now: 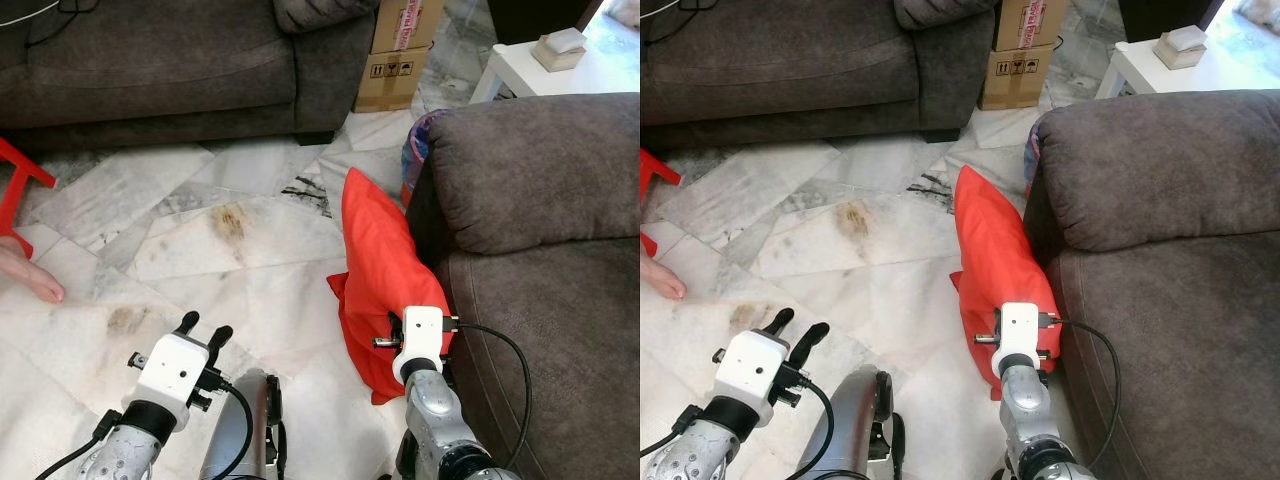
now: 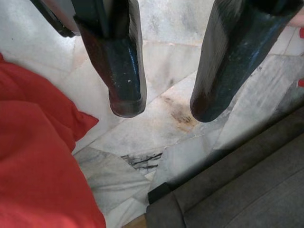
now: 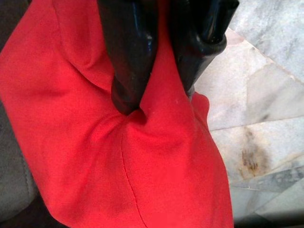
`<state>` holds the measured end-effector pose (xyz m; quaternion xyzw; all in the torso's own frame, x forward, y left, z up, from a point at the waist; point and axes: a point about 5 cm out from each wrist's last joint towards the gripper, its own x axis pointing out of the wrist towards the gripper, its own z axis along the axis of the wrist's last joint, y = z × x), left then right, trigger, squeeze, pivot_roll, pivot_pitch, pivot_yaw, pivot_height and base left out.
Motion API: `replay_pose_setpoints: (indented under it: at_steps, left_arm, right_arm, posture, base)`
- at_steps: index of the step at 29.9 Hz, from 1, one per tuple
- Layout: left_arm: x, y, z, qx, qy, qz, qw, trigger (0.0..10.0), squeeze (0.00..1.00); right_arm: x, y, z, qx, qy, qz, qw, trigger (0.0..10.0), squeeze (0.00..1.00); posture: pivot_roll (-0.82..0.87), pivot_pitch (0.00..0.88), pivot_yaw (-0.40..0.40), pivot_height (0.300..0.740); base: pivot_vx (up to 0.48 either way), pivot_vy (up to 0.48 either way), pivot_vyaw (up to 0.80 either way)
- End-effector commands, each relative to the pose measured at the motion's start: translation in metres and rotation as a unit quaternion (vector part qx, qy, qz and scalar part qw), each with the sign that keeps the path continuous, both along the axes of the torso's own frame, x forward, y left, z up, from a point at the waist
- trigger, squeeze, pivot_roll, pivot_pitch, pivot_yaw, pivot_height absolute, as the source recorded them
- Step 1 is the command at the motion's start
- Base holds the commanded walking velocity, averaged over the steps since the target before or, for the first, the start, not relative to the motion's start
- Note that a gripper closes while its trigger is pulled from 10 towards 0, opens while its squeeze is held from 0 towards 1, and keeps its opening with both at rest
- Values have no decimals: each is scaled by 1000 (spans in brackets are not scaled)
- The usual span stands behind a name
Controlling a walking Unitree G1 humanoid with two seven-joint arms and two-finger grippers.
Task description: Move the pillow to the sofa from floor
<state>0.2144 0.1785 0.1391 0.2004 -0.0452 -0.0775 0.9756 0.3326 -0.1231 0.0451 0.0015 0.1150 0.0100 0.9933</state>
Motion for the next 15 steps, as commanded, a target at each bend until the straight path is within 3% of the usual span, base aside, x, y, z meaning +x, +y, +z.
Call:
replay_pose_setpoints:
  at_steps: [1,9,10,15]
  left_arm:
    - [-2,-1,-9,10,18,-3,1000,10000,0]
    - [13,-3,-13,-4,13,-6,1000,10000,0]
    - [16,-4,-13,-12,12,-7,1000,10000,0]
    - [35,-6,-14,-39,9,-14,999,10000,0]
  right_arm:
    - [-7,-2,-11,13,27,-6,1000,0,0]
    - [-5,-9,-8,41,19,-11,999,0,0]
    - [-5,-12,-8,45,18,-15,999,10000,0]
    - [-6,-26,-7,59,15,-36,998,10000,0]
  posture:
    - [365,309,-32,603]
    - [319,257,-27,603]
    - [302,231,-19,603]
    - [241,158,19,603]
  base:
    - [0,0,0]
    - [0,0,0]
    - [0,0,0]
    - [0,0,0]
